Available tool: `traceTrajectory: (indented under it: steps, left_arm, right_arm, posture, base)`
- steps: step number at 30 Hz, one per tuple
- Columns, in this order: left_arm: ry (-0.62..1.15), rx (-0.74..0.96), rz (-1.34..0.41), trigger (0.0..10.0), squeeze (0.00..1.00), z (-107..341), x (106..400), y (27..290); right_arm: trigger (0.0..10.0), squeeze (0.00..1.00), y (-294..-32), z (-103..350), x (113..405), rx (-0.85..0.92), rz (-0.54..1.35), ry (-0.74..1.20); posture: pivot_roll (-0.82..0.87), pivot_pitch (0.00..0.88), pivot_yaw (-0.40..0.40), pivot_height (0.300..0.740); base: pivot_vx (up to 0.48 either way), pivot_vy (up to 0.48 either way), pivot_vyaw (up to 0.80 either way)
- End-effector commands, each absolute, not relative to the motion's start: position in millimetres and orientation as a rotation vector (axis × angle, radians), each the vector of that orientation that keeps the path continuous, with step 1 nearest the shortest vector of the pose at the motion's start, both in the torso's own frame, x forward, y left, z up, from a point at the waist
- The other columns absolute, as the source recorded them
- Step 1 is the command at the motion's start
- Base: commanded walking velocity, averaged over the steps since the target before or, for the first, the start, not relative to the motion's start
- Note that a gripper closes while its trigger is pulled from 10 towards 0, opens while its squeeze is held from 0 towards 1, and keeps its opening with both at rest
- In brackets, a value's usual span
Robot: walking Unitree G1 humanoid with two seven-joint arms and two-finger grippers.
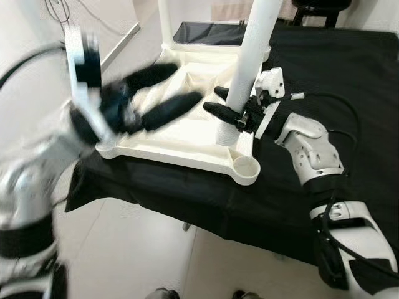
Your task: Building children table
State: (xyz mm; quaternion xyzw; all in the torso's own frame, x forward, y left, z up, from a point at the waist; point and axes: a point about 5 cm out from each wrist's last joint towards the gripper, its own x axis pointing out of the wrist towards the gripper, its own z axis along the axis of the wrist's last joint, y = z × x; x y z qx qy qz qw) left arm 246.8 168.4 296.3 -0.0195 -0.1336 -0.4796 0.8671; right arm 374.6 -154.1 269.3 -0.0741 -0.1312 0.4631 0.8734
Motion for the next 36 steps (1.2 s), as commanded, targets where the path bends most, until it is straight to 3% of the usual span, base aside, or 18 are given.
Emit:
traceTrajectory:
  steps: [1,2,4,6,7,13,14,16,17,18,36]
  left_arm:
    - [-0.274,0.014,-0.955,10.0,1.0,297.9,238.8,172.3]
    - [-0.274,0.014,-0.955,10.0,1.0,297.9,238.8,172.3]
    - [-0.094,0.09,-0.742,10.0,1.0,249.6,209.5,183.0]
    - [-0.058,0.106,-0.706,10.0,1.0,242.0,202.5,184.8]
    - [-0.01,0.13,-0.711,10.0,0.0,233.9,188.2,181.5]
    - [0.033,0.142,-0.719,10.0,0.0,225.6,167.7,171.7]
    - [0.048,0.163,-0.711,10.0,0.0,221.3,164.8,171.3]
    - [0.048,0.163,-0.711,10.0,0.0,221.3,164.8,171.3]
    - [0.046,0.18,-0.692,10.0,0.0,220.2,163.4,172.2]
    - [0.027,0.191,-0.661,10.0,0.0,221.8,164.1,174.3]
    - [-0.042,0.254,-0.544,10.0,0.0,230.1,158.4,186.8]
  right_arm:
    - [0.0,0.0,-149.8,271.5,372.6,-0.149,1.014,-0.3]
    - [0.0,0.0,-149.8,271.5,372.6,-0.149,1.014,-0.3]
    - [0.0,0.0,-157.1,262.5,360.1,-0.166,1.17,-0.258]
    - [0.0,0.0,-157.8,259.1,357.5,-0.174,1.2,-0.243]
    - [0.0,0.0,-158.5,254.8,354.2,-0.186,1.226,-0.222]
    - [0.0,0.0,-161.2,252.1,348.0,-0.202,1.288,-0.19]
    - [2.0,0.0,-162.3,251.9,347.4,-0.209,1.291,-0.187]
    - [2.0,0.0,-162.3,251.9,347.4,-0.209,1.291,-0.187]
    - [7.1,0.0,-163.4,251.6,347.5,-0.219,1.287,-0.185]
    - [10.0,0.0,-165.2,251.0,348.3,-0.222,1.277,-0.181]
    - [10.0,0.0,-190.2,249.2,335.8,-0.169,1.385,-0.093]
  posture:
    - [0.06,0.184,0.027,0.74]
    - [0.06,0.184,0.027,0.74]
    - [0.07,0.231,0.028,0.74]
    - [0.07,0.231,0.028,0.74]
    - [0.08,0.261,0.034,0.74]
    - [0.08,0.281,0.038,0.74]
    - [0.08,0.295,0.04,0.74]
    - [0.08,0.295,0.04,0.74]
    - [0.08,0.303,0.042,0.74]
    - [0.08,0.307,0.043,0.74]
    - [0.08,0.353,0.044,0.74]
  base:
    - [0.0,0.0,0.0]
    - [0.0,0.0,0.0]
    - [0.0,0.0,0.0]
    - [0.0,0.0,0.0]
    - [0.0,0.0,0.0]
    - [0.0,0.0,0.0]
    - [0.0,0.0,0.0]
    - [0.0,0.0,0.0]
    - [0.0,0.0,0.0]
    - [0.0,0.0,0.0]
    - [0.0,0.0,0.0]
